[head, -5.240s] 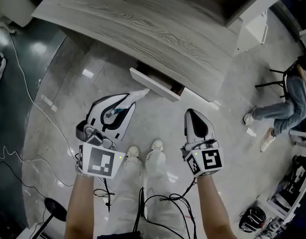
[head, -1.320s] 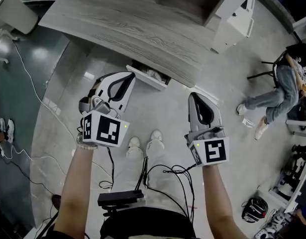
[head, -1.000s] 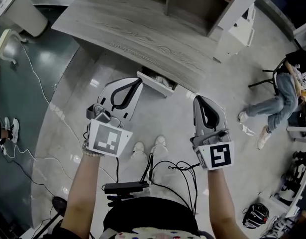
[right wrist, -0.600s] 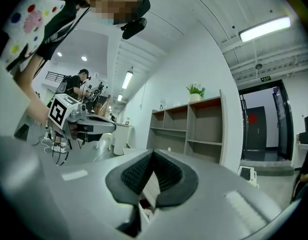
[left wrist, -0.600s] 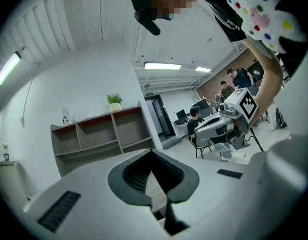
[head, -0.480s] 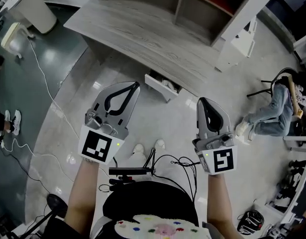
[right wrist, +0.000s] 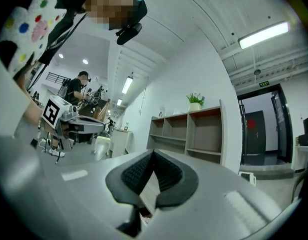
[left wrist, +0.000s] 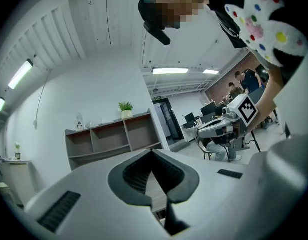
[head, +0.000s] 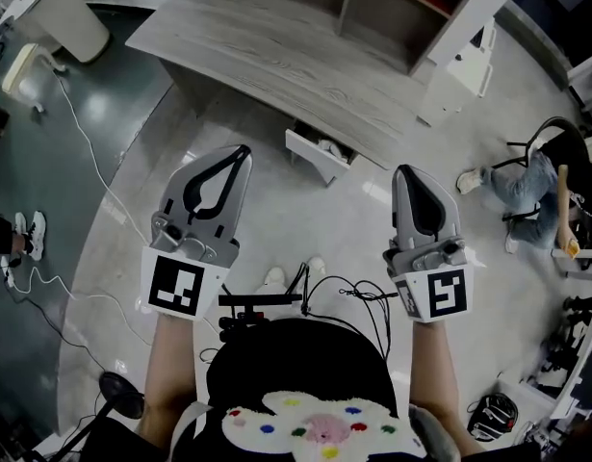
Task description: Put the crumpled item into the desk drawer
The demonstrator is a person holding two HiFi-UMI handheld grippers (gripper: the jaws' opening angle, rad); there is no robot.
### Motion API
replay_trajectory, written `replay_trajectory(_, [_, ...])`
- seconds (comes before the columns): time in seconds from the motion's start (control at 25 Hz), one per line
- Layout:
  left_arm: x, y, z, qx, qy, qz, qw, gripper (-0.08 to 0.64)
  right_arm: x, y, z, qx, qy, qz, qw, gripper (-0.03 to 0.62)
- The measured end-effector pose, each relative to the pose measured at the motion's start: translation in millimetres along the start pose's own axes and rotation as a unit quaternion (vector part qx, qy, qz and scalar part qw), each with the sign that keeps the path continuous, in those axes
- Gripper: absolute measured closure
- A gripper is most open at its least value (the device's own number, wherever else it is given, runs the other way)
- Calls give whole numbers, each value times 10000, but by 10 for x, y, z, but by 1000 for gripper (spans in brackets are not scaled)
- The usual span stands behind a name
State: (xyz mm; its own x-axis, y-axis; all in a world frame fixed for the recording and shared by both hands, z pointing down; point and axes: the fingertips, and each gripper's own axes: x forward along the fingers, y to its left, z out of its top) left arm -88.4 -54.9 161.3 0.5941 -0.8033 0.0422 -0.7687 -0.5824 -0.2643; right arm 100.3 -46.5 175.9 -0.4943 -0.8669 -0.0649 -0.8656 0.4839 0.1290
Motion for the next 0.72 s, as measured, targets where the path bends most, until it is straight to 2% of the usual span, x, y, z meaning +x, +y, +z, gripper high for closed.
replay_trajectory(0.72, [-148, -35, -4, -59, 53, 40, 10000, 554, -9, 89, 75, 86, -17, 23, 10000, 583])
